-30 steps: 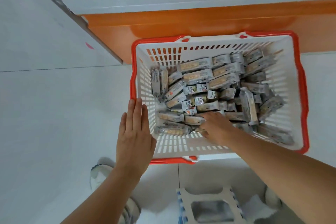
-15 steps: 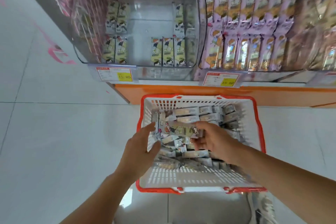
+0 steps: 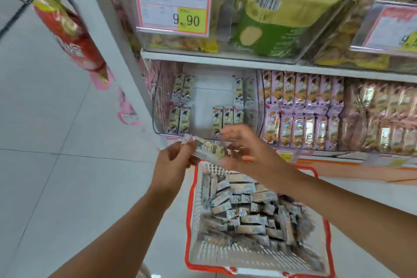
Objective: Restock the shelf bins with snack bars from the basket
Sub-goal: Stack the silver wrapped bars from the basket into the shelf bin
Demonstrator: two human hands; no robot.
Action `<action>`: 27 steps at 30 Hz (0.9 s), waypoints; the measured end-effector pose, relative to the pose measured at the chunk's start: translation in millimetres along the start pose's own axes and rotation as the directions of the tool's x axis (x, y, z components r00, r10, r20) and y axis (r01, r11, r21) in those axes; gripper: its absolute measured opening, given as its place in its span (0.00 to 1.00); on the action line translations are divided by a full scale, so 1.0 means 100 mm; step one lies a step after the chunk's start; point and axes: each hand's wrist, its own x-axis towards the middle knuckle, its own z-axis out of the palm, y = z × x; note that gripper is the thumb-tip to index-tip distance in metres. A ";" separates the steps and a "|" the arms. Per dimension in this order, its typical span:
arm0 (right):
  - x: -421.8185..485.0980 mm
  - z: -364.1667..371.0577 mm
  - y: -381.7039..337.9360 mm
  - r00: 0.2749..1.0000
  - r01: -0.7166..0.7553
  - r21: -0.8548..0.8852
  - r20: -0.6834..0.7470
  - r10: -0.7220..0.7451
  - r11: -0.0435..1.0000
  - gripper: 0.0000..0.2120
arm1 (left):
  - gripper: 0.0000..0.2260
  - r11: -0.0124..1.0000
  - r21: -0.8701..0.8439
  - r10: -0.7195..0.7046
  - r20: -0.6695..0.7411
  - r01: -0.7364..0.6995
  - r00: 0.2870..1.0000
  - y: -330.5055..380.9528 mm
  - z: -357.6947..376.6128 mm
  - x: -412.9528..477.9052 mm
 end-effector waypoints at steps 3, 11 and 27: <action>0.12 0.07 -0.13 0.987 0.160 -0.216 0.047 -0.154 0.963 0.16 | 0.14 0.997 0.049 0.065 0.004 -0.065 0.998 0.09 -0.02 0.03; 0.93 0.12 0.11 0.919 0.060 -0.410 -0.332 -0.210 0.910 0.10 | 0.22 0.300 0.864 0.483 0.227 -0.403 0.845 -0.26 -0.29 0.24; 1.75 0.50 0.30 0.970 -0.203 -0.724 -0.240 0.035 0.659 0.14 | 0.42 0.047 0.902 0.399 0.376 -0.428 0.836 -0.69 -0.45 0.35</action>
